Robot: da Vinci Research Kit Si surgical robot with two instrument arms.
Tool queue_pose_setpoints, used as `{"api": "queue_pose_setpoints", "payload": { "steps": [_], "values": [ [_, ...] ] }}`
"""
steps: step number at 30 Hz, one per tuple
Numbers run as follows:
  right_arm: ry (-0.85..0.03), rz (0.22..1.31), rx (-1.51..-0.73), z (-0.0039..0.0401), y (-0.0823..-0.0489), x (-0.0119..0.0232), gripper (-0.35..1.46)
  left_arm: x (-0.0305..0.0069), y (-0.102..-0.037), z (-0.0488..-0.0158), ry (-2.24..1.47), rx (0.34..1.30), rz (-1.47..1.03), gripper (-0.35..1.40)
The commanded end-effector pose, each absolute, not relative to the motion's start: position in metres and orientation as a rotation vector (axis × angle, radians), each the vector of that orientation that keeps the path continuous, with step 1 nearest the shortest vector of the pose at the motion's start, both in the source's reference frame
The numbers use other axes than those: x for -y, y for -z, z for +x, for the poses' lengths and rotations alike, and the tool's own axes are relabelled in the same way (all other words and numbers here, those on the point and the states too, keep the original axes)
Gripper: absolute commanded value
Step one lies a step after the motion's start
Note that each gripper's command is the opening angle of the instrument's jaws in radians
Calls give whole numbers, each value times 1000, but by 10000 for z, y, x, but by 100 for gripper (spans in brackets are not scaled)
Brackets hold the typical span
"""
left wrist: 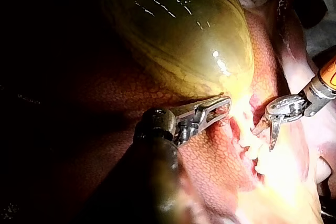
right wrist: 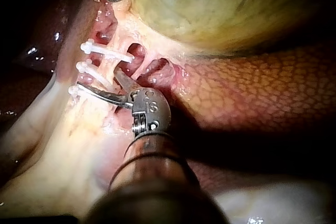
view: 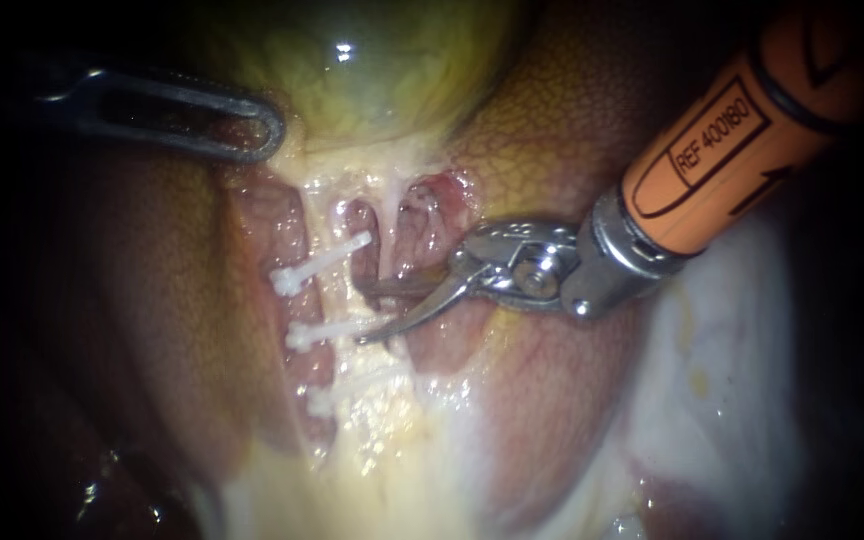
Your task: Go to the cutting position left tube
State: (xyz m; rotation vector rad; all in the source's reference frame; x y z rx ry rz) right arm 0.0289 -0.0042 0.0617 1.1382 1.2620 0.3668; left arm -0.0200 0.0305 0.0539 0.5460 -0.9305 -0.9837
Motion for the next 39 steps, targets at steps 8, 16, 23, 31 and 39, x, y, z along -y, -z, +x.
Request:
{"api": "queue_pose_setpoints", "payload": {
  "steps": [8,16,23,31,39],
  "values": [
    [-387,1157,-1350,305,-606,40,107,-305,-539,-201,984,930,545,-35],
    [-391,1160,-1364,319,-601,45,106,-305,-540,-202,985,930,545,-35],
    [-396,1168,-1394,338,-589,54,106,-305,-539,-202,985,930,545,-35],
    [-406,1188,-1428,354,-559,59,106,-306,-539,-202,985,930,546,-35],
    [-421,1208,-1428,356,-525,51,106,-306,-539,-201,984,930,546,-35]
  ]
}}
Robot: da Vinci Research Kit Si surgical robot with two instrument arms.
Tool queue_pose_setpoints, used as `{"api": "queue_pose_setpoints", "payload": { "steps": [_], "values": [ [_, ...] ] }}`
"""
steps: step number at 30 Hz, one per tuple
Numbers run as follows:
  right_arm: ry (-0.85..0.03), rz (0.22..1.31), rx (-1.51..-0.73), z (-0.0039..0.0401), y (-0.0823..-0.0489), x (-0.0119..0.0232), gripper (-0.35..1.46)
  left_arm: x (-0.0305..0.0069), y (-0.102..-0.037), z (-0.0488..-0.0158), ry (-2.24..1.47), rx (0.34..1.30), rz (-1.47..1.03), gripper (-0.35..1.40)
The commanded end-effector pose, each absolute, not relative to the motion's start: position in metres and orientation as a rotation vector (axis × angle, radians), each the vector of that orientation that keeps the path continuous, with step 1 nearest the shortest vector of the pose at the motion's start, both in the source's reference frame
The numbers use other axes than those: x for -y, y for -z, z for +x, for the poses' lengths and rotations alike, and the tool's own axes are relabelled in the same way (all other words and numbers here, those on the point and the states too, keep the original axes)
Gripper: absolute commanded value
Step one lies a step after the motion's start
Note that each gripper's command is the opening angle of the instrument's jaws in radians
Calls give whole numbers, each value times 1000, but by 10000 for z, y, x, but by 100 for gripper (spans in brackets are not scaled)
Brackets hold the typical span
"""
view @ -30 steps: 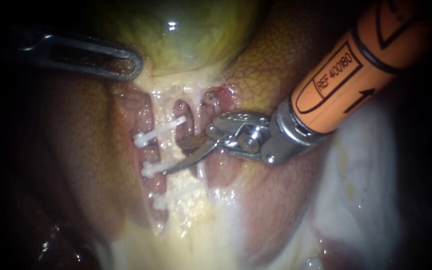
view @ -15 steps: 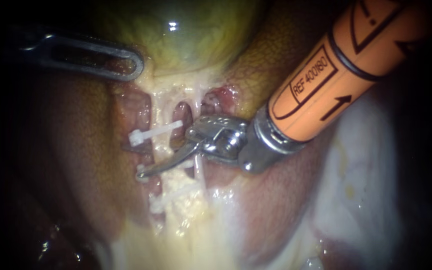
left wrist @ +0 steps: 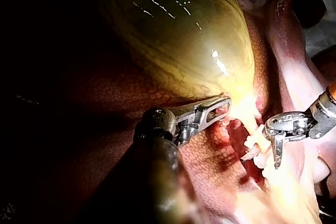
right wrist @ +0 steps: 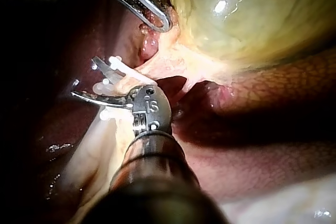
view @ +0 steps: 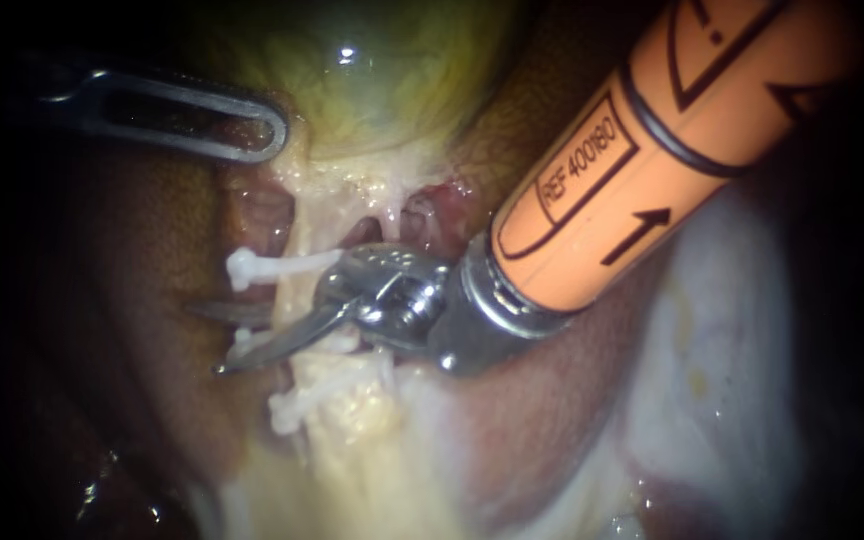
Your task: Go to the cutting position left tube
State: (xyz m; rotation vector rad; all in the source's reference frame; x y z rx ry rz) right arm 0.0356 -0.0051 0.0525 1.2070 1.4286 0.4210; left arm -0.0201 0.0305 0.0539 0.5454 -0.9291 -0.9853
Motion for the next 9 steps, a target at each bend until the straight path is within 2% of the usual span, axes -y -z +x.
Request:
{"api": "queue_pose_setpoints", "payload": {
  "steps": [1,9],
  "values": [
    [-421,1209,-1428,356,-524,50,106,-306,-539,-201,984,930,546,-35],
    [-421,1209,-1428,355,-524,50,106,-306,-539,-201,985,930,546,-35]
  ]
}}
